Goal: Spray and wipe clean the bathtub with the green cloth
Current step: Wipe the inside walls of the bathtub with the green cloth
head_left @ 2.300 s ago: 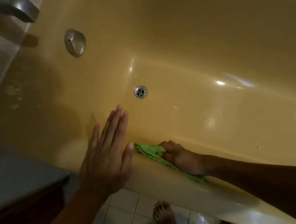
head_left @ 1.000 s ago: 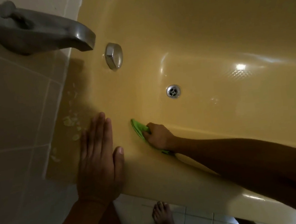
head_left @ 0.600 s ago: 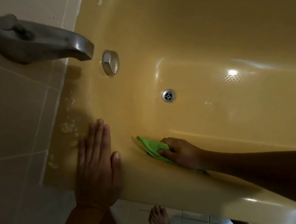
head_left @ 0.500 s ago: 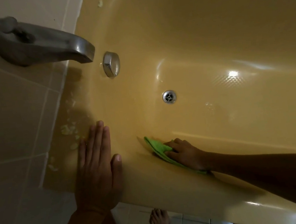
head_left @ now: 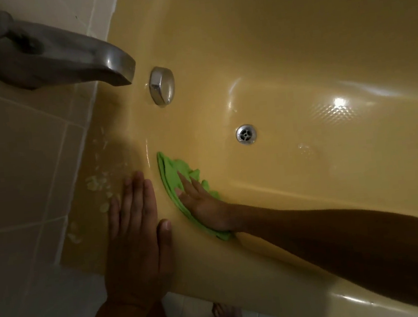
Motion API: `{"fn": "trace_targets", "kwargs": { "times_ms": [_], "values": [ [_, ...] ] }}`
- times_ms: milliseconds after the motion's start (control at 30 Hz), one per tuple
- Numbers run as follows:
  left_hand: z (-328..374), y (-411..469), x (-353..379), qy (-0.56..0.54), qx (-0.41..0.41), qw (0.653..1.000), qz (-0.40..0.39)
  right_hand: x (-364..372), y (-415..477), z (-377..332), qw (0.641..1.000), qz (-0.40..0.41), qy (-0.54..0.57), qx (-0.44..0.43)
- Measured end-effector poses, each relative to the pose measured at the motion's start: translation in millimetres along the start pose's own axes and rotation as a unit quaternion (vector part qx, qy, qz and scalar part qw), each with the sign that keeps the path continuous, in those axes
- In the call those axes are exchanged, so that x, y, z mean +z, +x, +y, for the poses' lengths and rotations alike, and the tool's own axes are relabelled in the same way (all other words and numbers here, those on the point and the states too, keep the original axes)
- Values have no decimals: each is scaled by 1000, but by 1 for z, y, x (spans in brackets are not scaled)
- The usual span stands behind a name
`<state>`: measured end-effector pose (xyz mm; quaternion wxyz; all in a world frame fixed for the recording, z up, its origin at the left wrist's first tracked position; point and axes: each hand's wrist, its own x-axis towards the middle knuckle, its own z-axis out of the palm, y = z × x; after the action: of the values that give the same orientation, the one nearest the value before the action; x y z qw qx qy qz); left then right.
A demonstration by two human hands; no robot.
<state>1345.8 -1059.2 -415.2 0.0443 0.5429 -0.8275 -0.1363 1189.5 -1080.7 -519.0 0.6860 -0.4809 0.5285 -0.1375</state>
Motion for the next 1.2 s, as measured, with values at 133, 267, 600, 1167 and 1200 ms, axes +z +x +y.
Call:
{"fn": "trace_targets", "kwargs": {
  "times_ms": [133,267,600,1167,1200],
  "values": [
    [3,2,-1,19,-11,1000,-11,-1,-29,4,997,38,-64,-5],
    [5,2,-3,45,-15,999,-16,-1,-24,-14,990,133,-30,-22],
    [3,1,-3,46,-20,998,-25,-17,56,-72,939,328,60,-85],
    [4,3,0,85,-2,996,-13,-10,49,29,995,42,32,84],
    [4,4,0,87,0,996,-14,-13,48,27,996,39,10,82]
  ]
}}
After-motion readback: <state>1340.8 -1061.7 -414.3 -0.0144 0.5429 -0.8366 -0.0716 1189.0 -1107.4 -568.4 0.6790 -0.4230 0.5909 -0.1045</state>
